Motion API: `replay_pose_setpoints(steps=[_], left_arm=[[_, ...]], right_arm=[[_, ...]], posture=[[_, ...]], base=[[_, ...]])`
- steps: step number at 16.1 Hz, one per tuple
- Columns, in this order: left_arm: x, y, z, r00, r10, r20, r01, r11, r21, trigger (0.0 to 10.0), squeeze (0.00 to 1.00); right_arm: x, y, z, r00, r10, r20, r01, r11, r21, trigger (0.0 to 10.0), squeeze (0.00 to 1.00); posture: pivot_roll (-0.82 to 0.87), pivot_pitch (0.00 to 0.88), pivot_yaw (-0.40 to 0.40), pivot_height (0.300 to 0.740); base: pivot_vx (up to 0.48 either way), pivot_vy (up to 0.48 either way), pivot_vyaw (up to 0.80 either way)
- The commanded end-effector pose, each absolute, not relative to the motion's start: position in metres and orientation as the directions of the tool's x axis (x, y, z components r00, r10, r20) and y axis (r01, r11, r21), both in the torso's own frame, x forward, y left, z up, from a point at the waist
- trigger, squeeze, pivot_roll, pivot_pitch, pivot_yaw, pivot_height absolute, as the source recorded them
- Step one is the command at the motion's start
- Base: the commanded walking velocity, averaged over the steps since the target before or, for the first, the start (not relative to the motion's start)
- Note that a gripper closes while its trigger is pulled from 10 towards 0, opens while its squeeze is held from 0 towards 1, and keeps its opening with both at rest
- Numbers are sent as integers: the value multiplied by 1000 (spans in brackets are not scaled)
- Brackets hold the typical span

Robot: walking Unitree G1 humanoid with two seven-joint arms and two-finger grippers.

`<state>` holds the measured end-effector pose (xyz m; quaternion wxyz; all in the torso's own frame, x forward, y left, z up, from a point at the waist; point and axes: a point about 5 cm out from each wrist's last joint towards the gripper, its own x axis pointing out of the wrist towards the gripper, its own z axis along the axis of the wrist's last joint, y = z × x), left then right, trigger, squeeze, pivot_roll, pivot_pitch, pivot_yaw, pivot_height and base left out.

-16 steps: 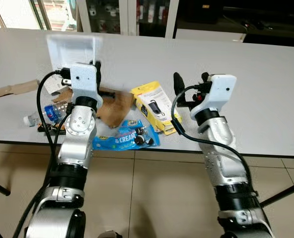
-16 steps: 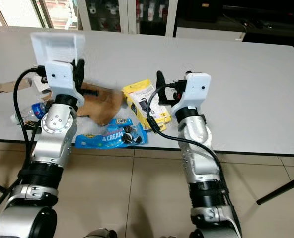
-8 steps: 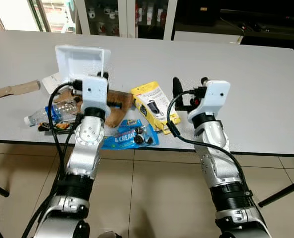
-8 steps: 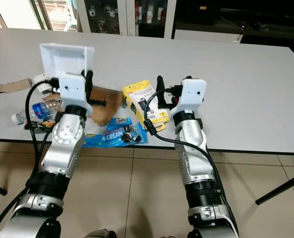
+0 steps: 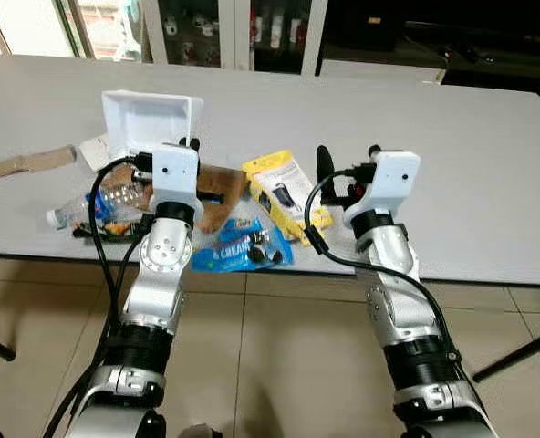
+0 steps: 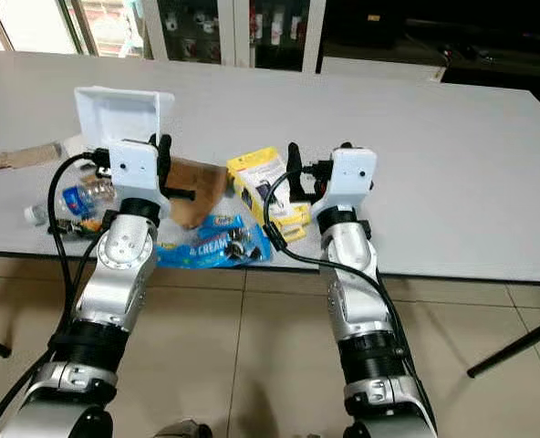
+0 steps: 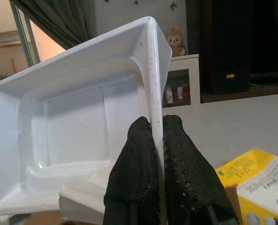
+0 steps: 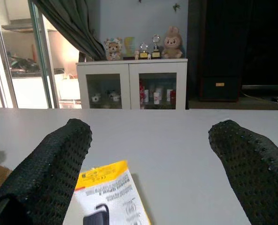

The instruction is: Picking trash to rubbish bin

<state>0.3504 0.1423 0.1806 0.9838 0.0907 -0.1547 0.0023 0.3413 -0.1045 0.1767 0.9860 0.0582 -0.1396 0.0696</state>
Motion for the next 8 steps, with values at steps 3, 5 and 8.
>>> replay_pose_setpoints(steps=[3, 5, 8], left_arm=[[349, 139, 183, 949, -20, 316, -36, 985, 170, 10000, 0], [349, 140, 184, 949, -19, 315, -36, 985, 168, 10000, 0], [350, 141, 184, 950, -13, 312, -42, 984, 171, 10000, 0]], right_arm=[[342, -105, 176, 952, 119, 283, -151, 984, 95, 10000, 0], [342, -104, 175, 952, 123, 280, -154, 983, 95, 10000, 0], [343, -103, 175, 953, 128, 276, -159, 983, 96, 10000, 0]], posture=[[-22, 0, -54, 740], [-19, 0, -56, 740], [-17, 0, -56, 740]], base=[[-325, 0, 0], [-324, 0, 0], [-320, 0, 0]])
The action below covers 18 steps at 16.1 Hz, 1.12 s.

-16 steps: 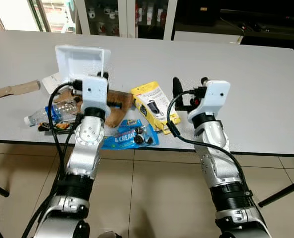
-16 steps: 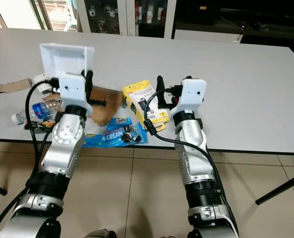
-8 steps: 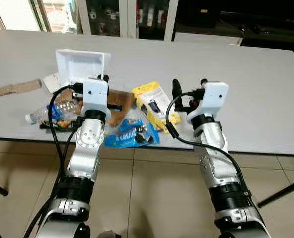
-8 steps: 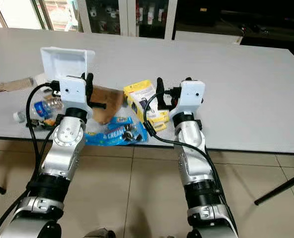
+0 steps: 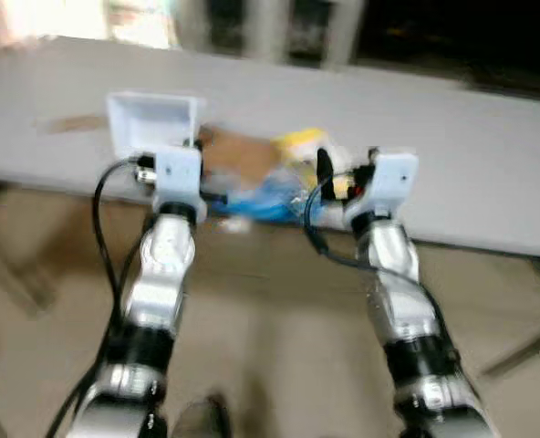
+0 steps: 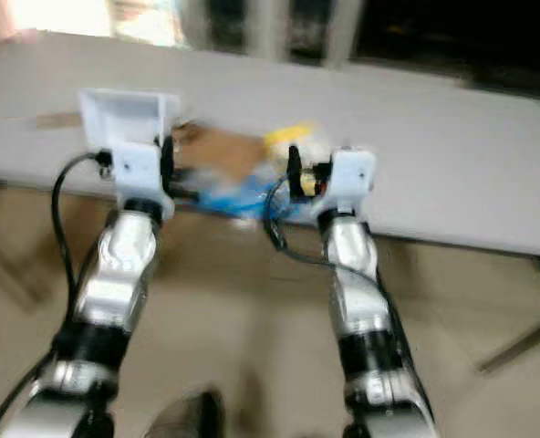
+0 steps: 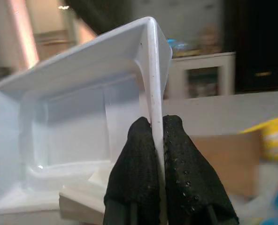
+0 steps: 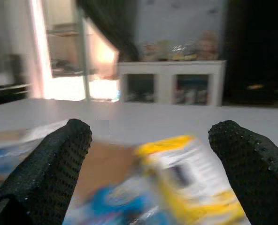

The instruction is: Picking trash to rubbish bin

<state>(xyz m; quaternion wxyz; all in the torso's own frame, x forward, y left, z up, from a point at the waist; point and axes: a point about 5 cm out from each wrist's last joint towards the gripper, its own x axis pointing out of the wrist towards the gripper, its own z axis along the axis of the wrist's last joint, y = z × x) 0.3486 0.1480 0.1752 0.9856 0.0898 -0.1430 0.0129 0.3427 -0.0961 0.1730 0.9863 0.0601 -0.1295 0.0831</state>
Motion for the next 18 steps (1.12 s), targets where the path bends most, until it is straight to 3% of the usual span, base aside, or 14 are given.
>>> replay_pose_setpoints(steps=[1, 6, 18], left_arm=[[351, 142, 184, 951, -10, 308, -46, 983, 176, 10000, 0], [351, 142, 184, 953, -8, 304, -49, 983, 177, 10000, 0], [351, 144, 169, 977, 1, 215, -37, 985, 166, 10000, 0]], right_arm=[[343, -103, 175, 953, 128, 274, -160, 982, 98, 10000, 0], [342, -104, 172, 957, 120, 265, -152, 983, 105, 10000, 0], [340, -107, 167, 965, 114, 236, -144, 983, 117, 10000, 0]], posture=[[-18, 0, -56, 740], [-26, 0, -53, 740], [-31, 0, -52, 740]], base=[[-292, 0, 0], [-284, 0, 0], [34, 0, 0]])
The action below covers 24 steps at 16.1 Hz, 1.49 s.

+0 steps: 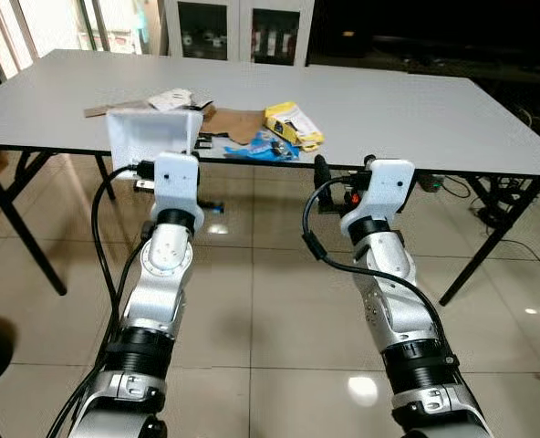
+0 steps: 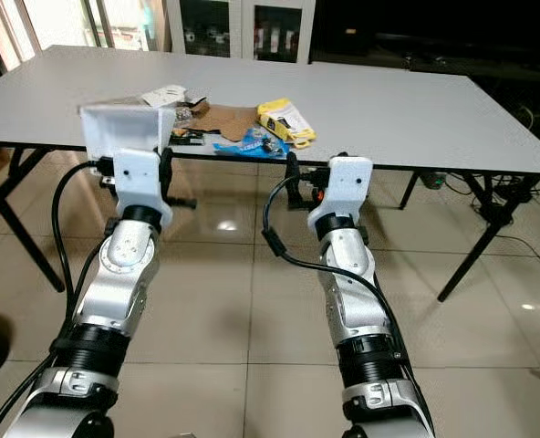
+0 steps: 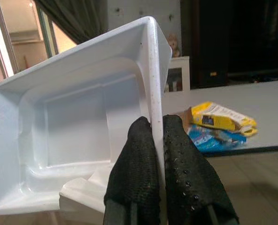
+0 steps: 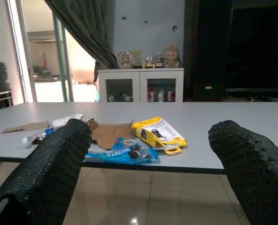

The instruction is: Picking trash to rubbish bin

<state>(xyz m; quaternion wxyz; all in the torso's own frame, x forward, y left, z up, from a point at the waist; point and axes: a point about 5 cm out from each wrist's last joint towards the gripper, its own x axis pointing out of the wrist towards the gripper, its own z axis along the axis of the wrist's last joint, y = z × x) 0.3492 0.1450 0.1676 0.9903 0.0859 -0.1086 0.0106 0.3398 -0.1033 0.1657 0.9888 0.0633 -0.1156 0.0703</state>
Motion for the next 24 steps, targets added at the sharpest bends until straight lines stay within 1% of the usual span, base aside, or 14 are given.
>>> replay_pose_setpoints(steps=[1, 2, 6, 9, 12, 13, 14, 17, 18, 20, 21, 22, 23, 24], left_arm=[[351, 144, 170, 977, -1, 214, -35, 985, 168, 10000, 0], [351, 145, 170, 977, 0, 213, -36, 985, 168, 10000, 0], [350, 142, 167, 979, -21, 202, -16, 984, 179, 10000, 0], [350, 146, 153, 988, -12, 153, -15, 984, 175, 10000, 0], [349, 162, 128, 999, 16, 52, -25, 985, 170, 10000, 0], [347, 172, 112, 999, 31, -20, -28, 990, 136, 10000, 0], [343, 181, 96, 996, 38, -87, -24, 987, 159, 10000, 0], [322, 207, 47, 946, 117, -301, -83, 989, 125, 10000, 0], [317, 211, 39, 935, 129, -330, -81, 985, 154, 10000, 0], [290, 223, 5, 869, 158, -469, -82, 981, 178, 10000, 0], [290, 223, 5, 869, 158, -469, -82, 981, 178, 10000, 0], [276, 224, -11, 820, 166, -548, -75, 980, 185, 10000, 0], [268, 225, -20, 780, 188, -596, -73, 975, 212, 10000, 0], [251, 225, -34, 735, 198, -649, -67, 973, 220, 10000, 0]], right_arm=[[340, -107, 167, 966, 113, 234, -143, 983, 118, 10000, 0], [340, -108, 166, 967, 111, 230, -141, 983, 118, 10000, 0], [341, -109, 161, 973, 110, 201, -134, 985, 105, 10000, 0], [341, -113, 147, 985, 96, 143, -115, 985, 127, 10000, 0], [340, -122, 125, 995, 81, 58, -87, 988, 125, 10000, 0], [339, -132, 108, 998, 63, -9, -61, 990, 125, 10000, 0], [336, -139, 89, 995, 63, -80, -52, 990, 129, 10000, 0], [316, -155, 34, 950, 46, -308, -24, 997, 75, 10000, 0], [311, -157, 25, 937, 42, -347, -16, 997, 78, 10000, 0], [283, -164, -12, 857, 33, -514, 21, 995, 100, 10000, 0], [283, -164, -12, 857, 33, -514, 21, 995, 100, 10000, 0], [261, -165, -35, 785, 34, -618, 19, 997, 78, 10000, 0], [247, -165, -46, 741, 32, -671, 25, 997, 74, 10000, 0], [239, -164, -52, 719, 35, -694, 25, 997, 76, 10000, 0]], posture=[[-30, 0, -52, 740], [-29, 0, -51, 740], [-25, 13, -48, 740], [-23, 29, -47, 740], [-23, 34, -48, 740], [-21, 37, -49, 740], [-22, 35, -48, 740], [-18, 41, -53, 740], [-18, 41, -55, 740], [-20, 42, -51, 740], [-20, 42, -51, 740], [-15, 42, -51, 740], [-10, 41, -55, 740], [-8, 42, -57, 740]], base=[[390, 0, 0], [360, 0, 0], [0, 0, 0], [0, 0, 0], [0, 0, 0], [0, 0, 0], [0, 0, 0], [0, 0, 0], [0, 0, 0], [0, 0, 0], [0, 0, 0], [0, 0, 0], [0, 0, 0], [0, 0, 0]])
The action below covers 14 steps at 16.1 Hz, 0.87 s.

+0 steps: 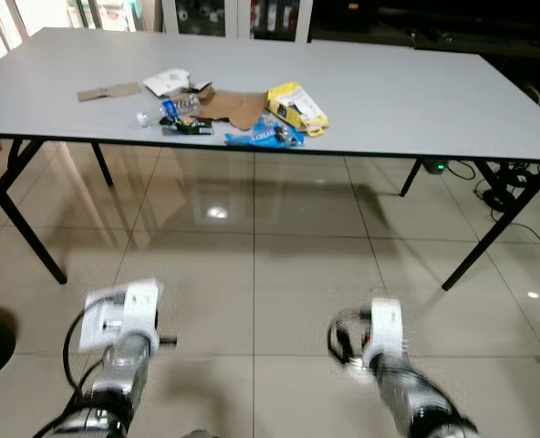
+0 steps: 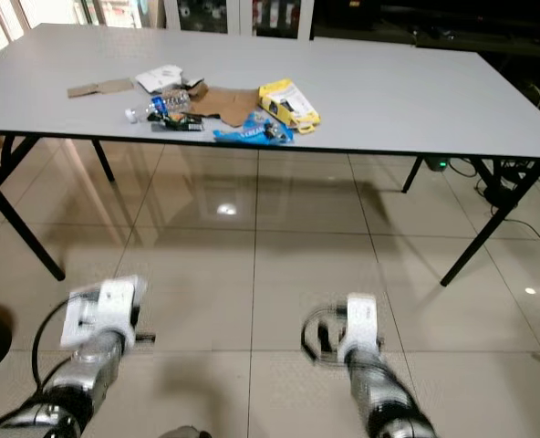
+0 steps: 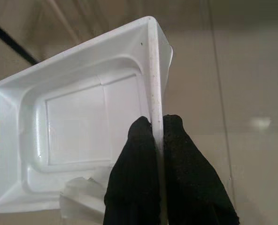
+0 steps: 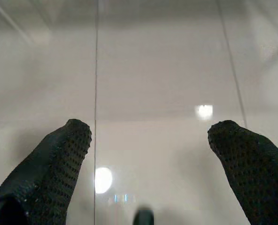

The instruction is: Picking trash to rubbish bin

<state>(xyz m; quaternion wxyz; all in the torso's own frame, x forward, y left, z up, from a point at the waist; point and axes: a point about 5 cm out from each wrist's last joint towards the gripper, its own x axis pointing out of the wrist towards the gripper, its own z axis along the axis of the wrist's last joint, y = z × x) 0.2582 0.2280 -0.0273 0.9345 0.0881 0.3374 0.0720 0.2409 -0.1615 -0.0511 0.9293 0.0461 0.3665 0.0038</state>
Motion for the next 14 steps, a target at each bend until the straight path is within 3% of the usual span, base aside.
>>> replay_pose_setpoints(steps=[1, 7, 14], left_arm=[[239, 224, -44, 710, 192, -678, -65, 976, 209, 10000, 0], [229, 215, -52, 703, 154, -694, -60, 986, 158, 10000, 0], [232, 208, -51, 715, 124, -688, -25, 988, 152, 10000, 0]], right_arm=[[233, -162, -57, 706, 45, -707, 24, 996, 87, 10000, 0], [206, -173, -74, 631, -60, -773, 162, 985, 56, 10000, 0], [201, -172, -76, 626, -49, -778, 137, 989, 48, 10000, 0]], posture=[[-14, 44, -55, 740], [-13, 54, -51, 740], [-17, 36, -50, 740]], base=[[0, 0, 0], [0, 0, 0], [0, 0, 0]])
